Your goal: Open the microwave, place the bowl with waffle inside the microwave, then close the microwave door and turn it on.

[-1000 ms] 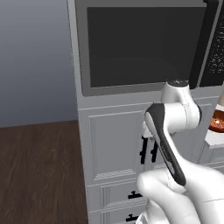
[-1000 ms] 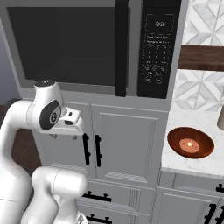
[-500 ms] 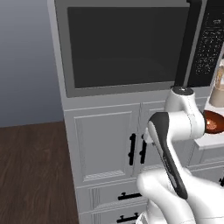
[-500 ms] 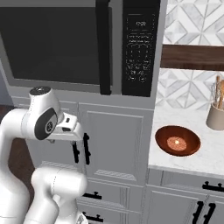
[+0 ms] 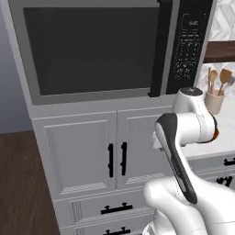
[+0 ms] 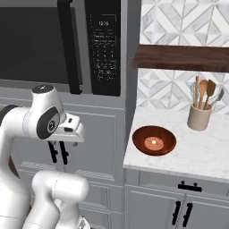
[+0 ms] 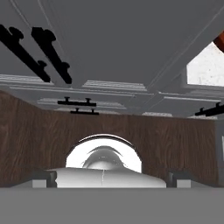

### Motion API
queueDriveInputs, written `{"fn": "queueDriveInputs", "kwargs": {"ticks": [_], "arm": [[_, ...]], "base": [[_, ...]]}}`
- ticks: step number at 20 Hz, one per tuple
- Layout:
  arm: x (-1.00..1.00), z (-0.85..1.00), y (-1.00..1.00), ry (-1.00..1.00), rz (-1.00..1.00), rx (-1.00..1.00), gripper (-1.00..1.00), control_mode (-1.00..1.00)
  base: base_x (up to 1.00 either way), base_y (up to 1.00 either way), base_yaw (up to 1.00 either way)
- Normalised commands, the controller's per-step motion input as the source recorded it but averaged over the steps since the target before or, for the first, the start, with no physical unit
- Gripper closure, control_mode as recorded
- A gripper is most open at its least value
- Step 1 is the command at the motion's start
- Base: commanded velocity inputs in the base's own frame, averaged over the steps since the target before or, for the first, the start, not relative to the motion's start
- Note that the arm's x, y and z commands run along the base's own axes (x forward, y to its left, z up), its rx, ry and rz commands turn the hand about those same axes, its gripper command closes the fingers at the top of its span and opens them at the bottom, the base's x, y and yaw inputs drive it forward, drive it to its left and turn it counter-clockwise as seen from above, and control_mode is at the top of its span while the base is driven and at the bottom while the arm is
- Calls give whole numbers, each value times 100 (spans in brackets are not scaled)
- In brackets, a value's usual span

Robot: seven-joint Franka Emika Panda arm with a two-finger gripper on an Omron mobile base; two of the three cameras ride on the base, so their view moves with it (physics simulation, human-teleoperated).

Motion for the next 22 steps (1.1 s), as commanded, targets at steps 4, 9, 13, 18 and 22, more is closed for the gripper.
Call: {"fn": "queueDriveInputs", "kwargs": {"ticks": [4, 9, 13, 18, 22], "arm": [[0, 0, 0, 0, 0, 0, -100, 100], [0, 0, 0, 0, 0, 0, -100, 100], [0, 0, 0, 0, 0, 0, -100, 100], [0, 0, 0, 0, 0, 0, -100, 100], [0, 0, 0, 0, 0, 0, -100, 100]], "base": [[-9, -51, 2], [-13, -53, 5], [-13, -49, 6], [-8, -28, 14], [-6, -14, 25]]}}
